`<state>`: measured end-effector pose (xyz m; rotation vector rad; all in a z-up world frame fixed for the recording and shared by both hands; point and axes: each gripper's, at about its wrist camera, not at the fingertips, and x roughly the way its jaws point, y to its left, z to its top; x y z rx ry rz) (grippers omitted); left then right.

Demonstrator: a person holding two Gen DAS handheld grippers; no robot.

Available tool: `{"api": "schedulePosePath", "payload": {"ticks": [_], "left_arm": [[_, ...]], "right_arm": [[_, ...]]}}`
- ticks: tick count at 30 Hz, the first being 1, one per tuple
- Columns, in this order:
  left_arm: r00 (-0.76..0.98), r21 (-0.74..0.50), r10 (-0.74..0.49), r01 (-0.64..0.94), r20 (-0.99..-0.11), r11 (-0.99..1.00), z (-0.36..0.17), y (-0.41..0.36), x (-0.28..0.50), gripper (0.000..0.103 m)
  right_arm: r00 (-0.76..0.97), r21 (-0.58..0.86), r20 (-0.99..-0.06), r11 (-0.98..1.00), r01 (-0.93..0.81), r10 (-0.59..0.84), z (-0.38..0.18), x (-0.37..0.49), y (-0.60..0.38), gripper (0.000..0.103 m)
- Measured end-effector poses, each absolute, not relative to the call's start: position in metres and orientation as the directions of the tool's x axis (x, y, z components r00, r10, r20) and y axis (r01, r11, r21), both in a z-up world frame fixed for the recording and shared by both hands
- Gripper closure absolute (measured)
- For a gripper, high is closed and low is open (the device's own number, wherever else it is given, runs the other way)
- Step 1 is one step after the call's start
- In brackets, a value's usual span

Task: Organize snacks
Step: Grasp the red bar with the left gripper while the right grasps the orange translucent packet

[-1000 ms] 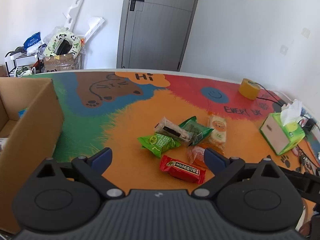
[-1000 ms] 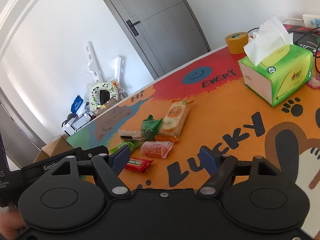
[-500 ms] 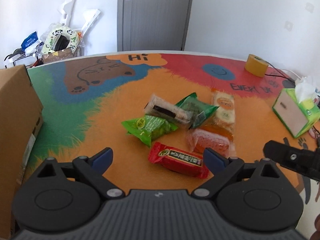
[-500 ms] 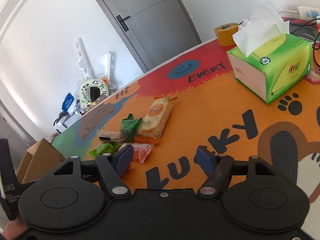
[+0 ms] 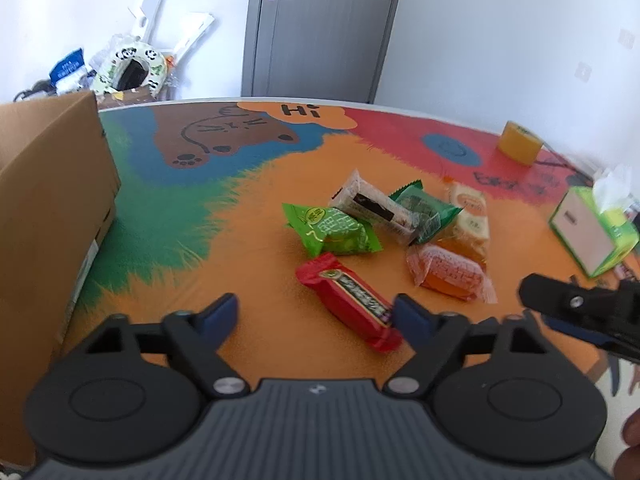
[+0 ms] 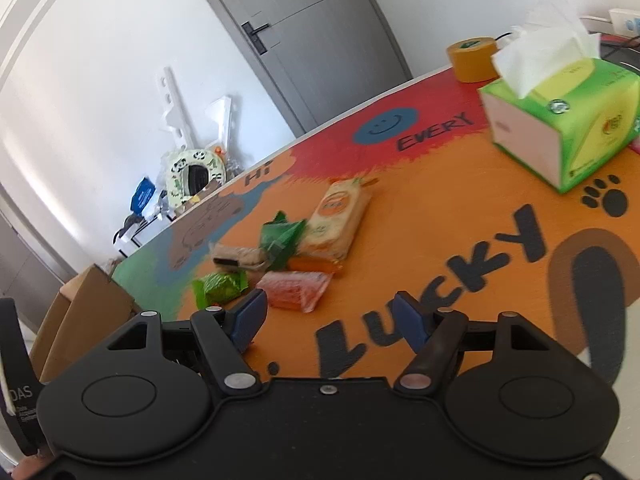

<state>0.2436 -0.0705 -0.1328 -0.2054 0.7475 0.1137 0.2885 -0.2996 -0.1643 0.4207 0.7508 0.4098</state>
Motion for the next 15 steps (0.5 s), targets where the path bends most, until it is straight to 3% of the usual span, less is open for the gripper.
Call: {"api": "schedulePosePath", "payload": {"ticks": [7, 9, 12, 15], "left_arm": [[0.748, -0.197, -0.028, -0.138, -0.663, 0.971, -0.130, -0.065, 0.244, 0.061], [0.754, -0.214, -0.050, -0.122, -0.655, 0.969, -0.130, -0.065, 0.243, 0.076], [0.756, -0.218, -0.050, -0.124, -0.652, 0.968, -0.130, -0.062, 0.242, 0.082], [0.756, -0.217, -0.047, -0.127, -0.652, 0.968, -0.129, -0.054, 0.243, 0.087]], "right_arm": [[0.658, 0.478, -0.566, 0.848, -0.228, 0.496, -0.159, 0.288, -0.284, 0.033], [0.660, 0.467, -0.567, 0.852, -0.235, 0.493, -0.158, 0.289, -0.282, 0.033], [0.659, 0.458, -0.561, 0.851, -0.256, 0.500, -0.155, 0.292, -0.275, 0.034], [0.653, 0.452, -0.564, 0.851, -0.268, 0.506, -0.153, 0.298, -0.267, 0.043]]}}
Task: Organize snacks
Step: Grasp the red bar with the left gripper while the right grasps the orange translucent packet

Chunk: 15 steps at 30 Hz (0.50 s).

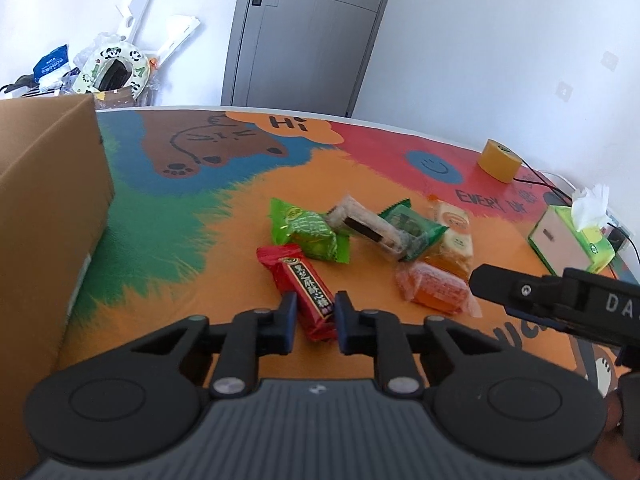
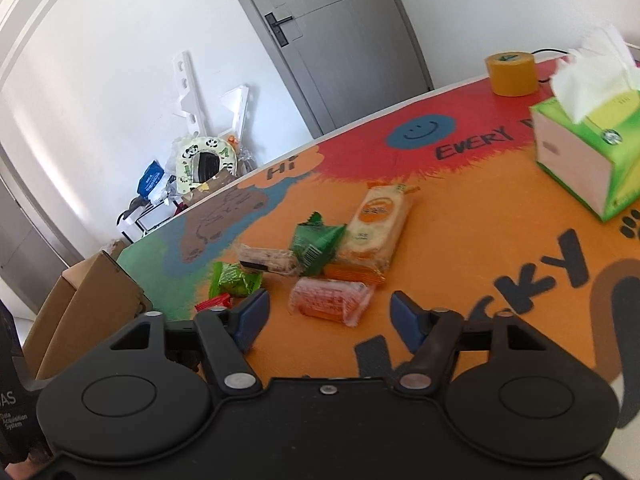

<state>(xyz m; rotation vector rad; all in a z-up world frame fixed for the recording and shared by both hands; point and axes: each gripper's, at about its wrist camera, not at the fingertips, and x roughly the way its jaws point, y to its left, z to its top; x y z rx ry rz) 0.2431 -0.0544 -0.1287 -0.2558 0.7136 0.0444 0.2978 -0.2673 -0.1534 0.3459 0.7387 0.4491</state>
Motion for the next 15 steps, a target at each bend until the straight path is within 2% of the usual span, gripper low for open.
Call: {"api": "schedulePosePath", "payload": {"ticks": [2, 11, 15], "left_arm": [[0.753, -0.223, -0.046, -0.135, -0.656, 0.965, -0.128, -0.048, 0.242, 0.088], [0.735, -0.230, -0.044, -0.155, -0.677, 0.961, -0.126, -0.029, 0.237, 0.088], [0.739, -0.232, -0.040, -0.159, -0.673, 0.960, -0.119, -0.027, 0.236, 0.083]], "right_arm": [[0.650, 0.450, -0.561, 0.848, -0.279, 0.512, -0.152, 0.301, -0.262, 0.047], [0.642, 0.430, -0.564, 0.848, -0.308, 0.519, -0.153, 0.320, -0.239, 0.048], [0.635, 0.412, -0.588, 0.861, -0.299, 0.502, -0.161, 0.323, -0.235, 0.048]]}}
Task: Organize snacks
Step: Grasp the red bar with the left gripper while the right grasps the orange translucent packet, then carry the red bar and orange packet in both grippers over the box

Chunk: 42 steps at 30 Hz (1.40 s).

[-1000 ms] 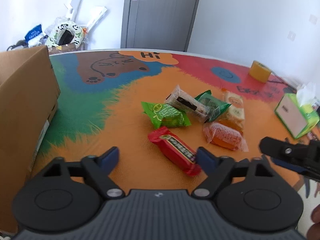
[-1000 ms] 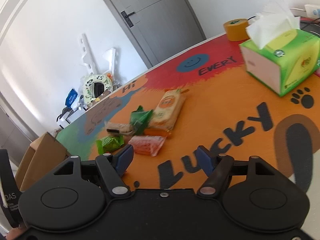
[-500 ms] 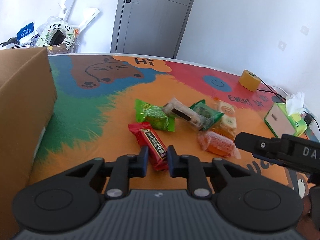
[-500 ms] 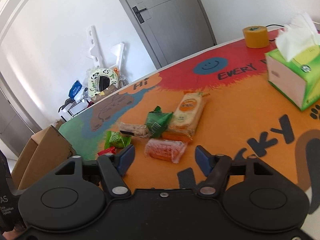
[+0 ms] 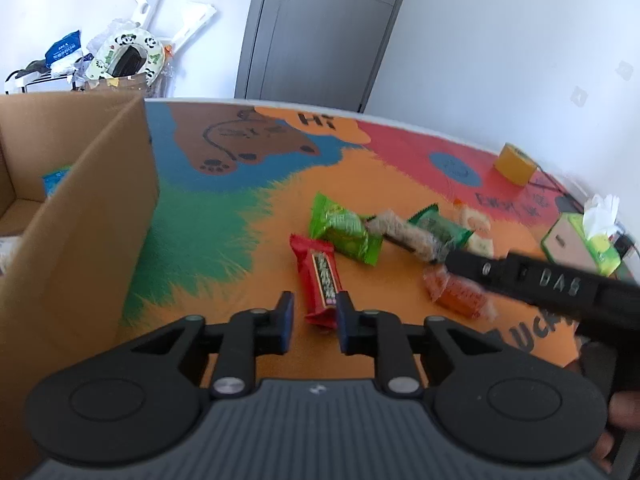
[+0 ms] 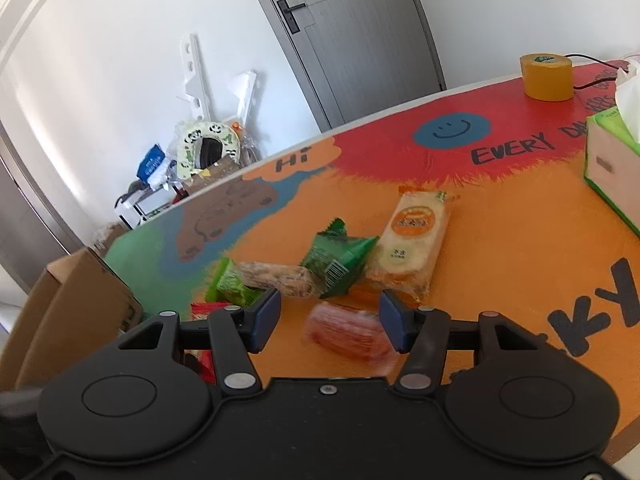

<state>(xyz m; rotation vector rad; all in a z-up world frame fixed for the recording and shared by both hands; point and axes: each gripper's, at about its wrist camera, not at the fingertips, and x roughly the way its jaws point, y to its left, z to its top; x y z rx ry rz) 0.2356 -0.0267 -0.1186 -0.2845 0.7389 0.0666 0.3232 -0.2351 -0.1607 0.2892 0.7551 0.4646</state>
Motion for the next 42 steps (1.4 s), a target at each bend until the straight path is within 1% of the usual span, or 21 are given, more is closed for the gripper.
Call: {"api": "schedulePosePath", "payload": {"ticks": [1, 3, 4, 7, 10, 11, 13, 15, 18, 19, 21, 22, 23, 26, 31, 32, 33, 34, 35, 37, 42], "left_arm": [[0.748, -0.236, -0.041, -0.156, -0.663, 0.959, -0.117, -0.026, 0.235, 0.082], [0.760, -0.242, -0.037, -0.160, -0.649, 0.957, -0.114, -0.026, 0.236, 0.069], [0.765, -0.239, -0.031, -0.163, -0.643, 0.957, -0.114, -0.027, 0.238, 0.067], [0.764, -0.230, -0.018, -0.171, -0.645, 0.958, -0.118, -0.030, 0.247, 0.065], [0.756, -0.213, -0.013, -0.167, -0.654, 0.963, -0.125, -0.037, 0.256, 0.064], [0.751, -0.199, -0.007, -0.166, -0.660, 0.966, -0.128, -0.040, 0.257, 0.063], [0.739, -0.196, -0.006, -0.170, -0.673, 0.966, -0.133, -0.042, 0.260, 0.063], [0.751, -0.193, 0.004, -0.175, -0.660, 0.966, -0.134, -0.043, 0.258, 0.063], [0.755, -0.189, 0.007, -0.174, -0.655, 0.966, -0.136, -0.041, 0.258, 0.064], [0.757, -0.185, 0.011, -0.174, -0.654, 0.967, -0.136, -0.041, 0.258, 0.066], [0.755, -0.179, 0.025, -0.187, -0.655, 0.966, -0.137, -0.038, 0.258, 0.079], [0.752, -0.179, 0.033, -0.199, -0.659, 0.964, -0.137, -0.036, 0.257, 0.082], [0.751, -0.185, 0.031, -0.202, -0.660, 0.962, -0.136, -0.034, 0.257, 0.083], [0.756, -0.194, 0.025, -0.200, -0.654, 0.961, -0.136, -0.033, 0.254, 0.084], [0.761, -0.202, 0.019, -0.196, -0.648, 0.960, -0.136, -0.032, 0.249, 0.084], [0.761, -0.205, 0.017, -0.196, -0.649, 0.959, -0.135, -0.031, 0.249, 0.084], [0.760, -0.207, 0.015, -0.197, -0.650, 0.958, -0.135, -0.031, 0.248, 0.084], [0.760, -0.212, 0.012, -0.197, -0.650, 0.957, -0.134, -0.030, 0.246, 0.084], [0.762, -0.218, 0.009, -0.196, -0.648, 0.956, -0.133, -0.030, 0.245, 0.084], [0.769, -0.222, 0.002, -0.187, -0.639, 0.957, -0.130, -0.033, 0.240, 0.085], [0.781, -0.228, -0.015, -0.164, -0.624, 0.960, -0.121, -0.038, 0.225, 0.085]], "right_arm": [[0.632, 0.416, -0.589, 0.859, -0.298, 0.504, -0.162, 0.322, -0.236, 0.048], [0.620, 0.428, -0.593, 0.853, -0.298, 0.514, -0.164, 0.321, -0.237, 0.048], [0.618, 0.423, -0.596, 0.855, -0.300, 0.512, -0.165, 0.319, -0.237, 0.049], [0.616, 0.404, -0.606, 0.862, -0.305, 0.502, -0.168, 0.315, -0.236, 0.054], [0.609, 0.402, -0.611, 0.861, -0.311, 0.506, -0.169, 0.312, -0.239, 0.066], [0.606, 0.404, -0.614, 0.861, -0.310, 0.506, -0.170, 0.311, -0.241, 0.068], [0.602, 0.404, -0.616, 0.860, -0.312, 0.508, -0.171, 0.310, -0.243, 0.069], [0.605, 0.399, -0.614, 0.860, -0.317, 0.507, -0.172, 0.309, -0.244, 0.070], [0.614, 0.381, -0.617, 0.870, -0.314, 0.492, -0.171, 0.308, -0.242, 0.067], [0.620, 0.372, -0.616, 0.874, -0.314, 0.485, -0.170, 0.308, -0.241, 0.066], [0.629, 0.366, -0.609, 0.875, -0.318, 0.483, -0.167, 0.310, -0.238, 0.062], [0.630, 0.371, -0.604, 0.872, -0.319, 0.488, -0.166, 0.313, -0.238, 0.055], [0.633, 0.375, -0.600, 0.871, -0.318, 0.489, -0.165, 0.315, -0.237, 0.051], [0.654, 0.353, -0.589, 0.880, -0.318, 0.474, -0.162, 0.318, -0.232, 0.046], [0.628, 0.358, -0.610, 0.875, -0.326, 0.483, -0.172, 0.325, -0.222, 0.045], [0.638, 0.342, -0.605, 0.879, -0.332, 0.477, -0.171, 0.323, -0.220, 0.049], [0.636, 0.326, -0.612, 0.883, -0.337, 0.469, -0.171, 0.321, -0.219, 0.055], [0.631, 0.323, -0.618, 0.883, -0.340, 0.469, -0.170, 0.319, -0.218, 0.074], [0.615, 0.340, -0.624, 0.876, -0.341, 0.482, -0.170, 0.319, -0.220, 0.080], [0.593, 0.392, -0.622, 0.859, -0.330, 0.512, -0.170, 0.317, -0.226, 0.081], [0.601, 0.425, -0.608, 0.852, -0.305, 0.518, -0.171, 0.297, -0.235, 0.083]]}}
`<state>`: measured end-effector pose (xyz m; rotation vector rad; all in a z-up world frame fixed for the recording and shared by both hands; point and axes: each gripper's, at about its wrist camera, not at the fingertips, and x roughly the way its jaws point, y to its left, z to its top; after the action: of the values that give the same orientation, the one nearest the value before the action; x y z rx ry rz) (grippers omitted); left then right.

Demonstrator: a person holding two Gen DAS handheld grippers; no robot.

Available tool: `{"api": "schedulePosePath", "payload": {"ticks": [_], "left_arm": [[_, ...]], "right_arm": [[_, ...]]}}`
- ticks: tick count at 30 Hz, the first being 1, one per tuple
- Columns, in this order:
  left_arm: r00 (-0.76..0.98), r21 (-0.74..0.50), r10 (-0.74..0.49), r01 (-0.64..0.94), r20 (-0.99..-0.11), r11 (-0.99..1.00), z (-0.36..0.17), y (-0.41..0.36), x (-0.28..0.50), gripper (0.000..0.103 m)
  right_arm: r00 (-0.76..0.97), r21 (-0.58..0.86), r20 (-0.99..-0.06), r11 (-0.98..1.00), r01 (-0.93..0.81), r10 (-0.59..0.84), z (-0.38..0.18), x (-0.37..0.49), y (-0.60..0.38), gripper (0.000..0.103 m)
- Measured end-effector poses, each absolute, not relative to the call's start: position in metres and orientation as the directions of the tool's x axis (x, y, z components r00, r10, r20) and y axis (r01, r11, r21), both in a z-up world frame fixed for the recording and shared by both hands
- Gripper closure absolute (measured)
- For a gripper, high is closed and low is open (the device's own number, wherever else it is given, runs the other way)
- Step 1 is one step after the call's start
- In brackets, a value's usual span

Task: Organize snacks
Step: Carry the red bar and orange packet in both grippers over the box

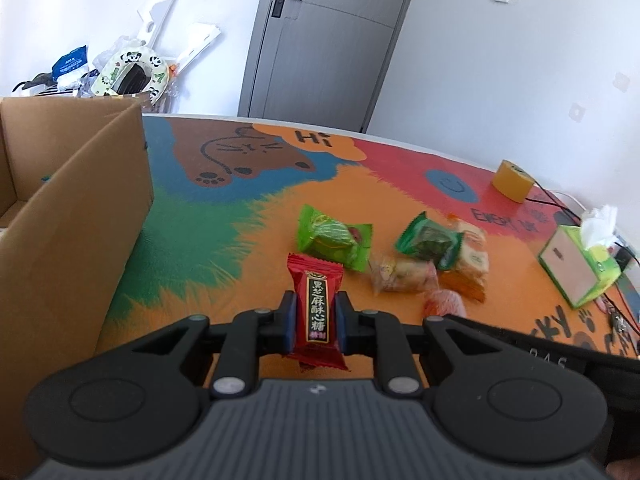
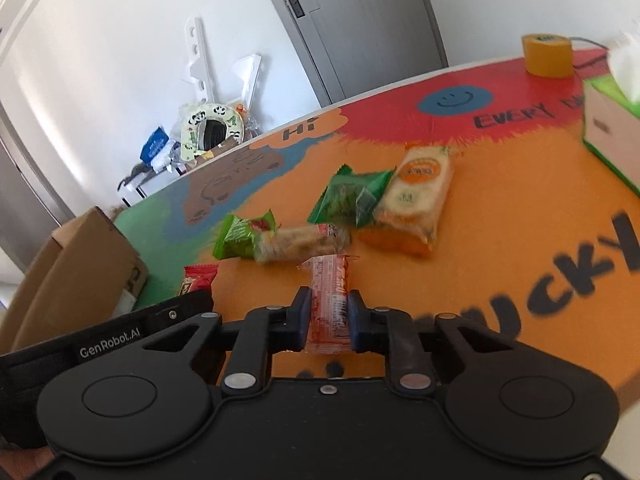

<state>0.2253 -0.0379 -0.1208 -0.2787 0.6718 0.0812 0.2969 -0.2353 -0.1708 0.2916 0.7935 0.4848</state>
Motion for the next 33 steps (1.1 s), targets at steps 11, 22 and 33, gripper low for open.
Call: {"api": "schedulePosePath", "payload": {"ticks": [11, 22, 33], "left_arm": [[0.836, -0.226, -0.015, -0.132, -0.548, 0.965, -0.080, -0.044, 0.184, 0.085], [0.879, -0.226, 0.016, -0.140, -0.477, 0.964, -0.048, -0.027, 0.139, 0.084], [0.903, -0.234, 0.059, -0.172, -0.426, 0.957, -0.025, 0.004, 0.110, 0.085]], "right_arm": [[0.647, 0.461, -0.539, 0.831, -0.310, 0.540, -0.142, 0.259, -0.249, 0.084], [0.666, 0.474, -0.477, 0.806, -0.354, 0.574, -0.113, 0.224, -0.242, 0.084], [0.659, 0.466, -0.437, 0.781, -0.416, 0.612, -0.090, 0.203, -0.213, 0.084]]}}
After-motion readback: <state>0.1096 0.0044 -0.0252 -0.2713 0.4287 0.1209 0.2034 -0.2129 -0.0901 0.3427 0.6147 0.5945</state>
